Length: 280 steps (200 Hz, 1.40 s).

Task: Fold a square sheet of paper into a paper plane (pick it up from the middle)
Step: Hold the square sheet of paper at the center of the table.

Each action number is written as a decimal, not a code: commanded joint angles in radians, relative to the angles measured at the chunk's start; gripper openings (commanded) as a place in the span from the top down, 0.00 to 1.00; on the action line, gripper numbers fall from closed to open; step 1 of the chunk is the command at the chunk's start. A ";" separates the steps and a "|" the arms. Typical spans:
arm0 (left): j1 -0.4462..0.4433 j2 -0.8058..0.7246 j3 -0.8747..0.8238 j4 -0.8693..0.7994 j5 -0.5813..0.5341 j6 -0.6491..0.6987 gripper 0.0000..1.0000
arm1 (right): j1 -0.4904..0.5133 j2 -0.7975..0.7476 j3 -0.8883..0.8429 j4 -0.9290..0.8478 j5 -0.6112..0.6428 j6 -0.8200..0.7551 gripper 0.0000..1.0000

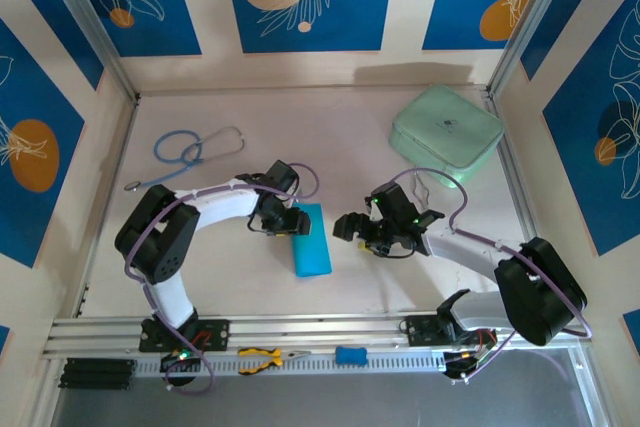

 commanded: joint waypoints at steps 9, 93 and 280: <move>-0.008 0.071 -0.027 -0.047 -0.104 0.023 0.43 | 0.007 0.011 0.019 -0.010 -0.022 -0.005 0.14; -0.010 0.088 -0.026 -0.056 -0.132 0.029 0.42 | 0.006 0.018 0.023 -0.007 -0.029 -0.006 0.15; -0.011 0.097 -0.006 -0.082 -0.149 0.082 0.42 | 0.023 0.084 0.040 0.027 -0.077 -0.011 0.24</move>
